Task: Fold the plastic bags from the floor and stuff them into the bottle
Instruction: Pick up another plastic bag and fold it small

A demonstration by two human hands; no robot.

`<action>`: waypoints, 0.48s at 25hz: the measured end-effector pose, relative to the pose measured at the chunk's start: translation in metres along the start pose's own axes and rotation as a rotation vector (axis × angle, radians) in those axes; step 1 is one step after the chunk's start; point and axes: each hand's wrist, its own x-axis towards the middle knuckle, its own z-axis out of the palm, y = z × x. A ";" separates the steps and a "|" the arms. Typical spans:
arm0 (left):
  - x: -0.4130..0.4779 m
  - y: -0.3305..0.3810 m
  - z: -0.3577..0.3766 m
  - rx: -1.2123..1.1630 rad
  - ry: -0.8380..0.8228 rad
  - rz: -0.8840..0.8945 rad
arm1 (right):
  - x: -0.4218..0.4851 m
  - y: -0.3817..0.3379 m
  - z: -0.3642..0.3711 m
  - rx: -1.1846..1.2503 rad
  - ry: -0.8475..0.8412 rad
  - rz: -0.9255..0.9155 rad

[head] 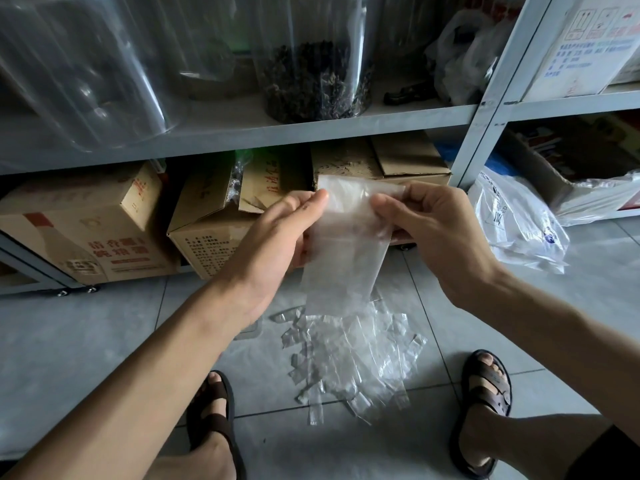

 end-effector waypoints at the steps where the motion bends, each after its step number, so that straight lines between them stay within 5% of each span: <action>1: 0.000 -0.003 0.003 -0.011 -0.009 -0.025 | 0.001 0.002 0.000 0.007 0.055 0.029; 8: -0.007 -0.018 0.021 0.230 0.047 -0.068 | 0.002 0.003 0.001 -0.096 0.162 0.076; 12: -0.005 -0.015 0.019 0.257 0.109 -0.049 | 0.001 0.002 -0.001 -0.011 0.074 0.112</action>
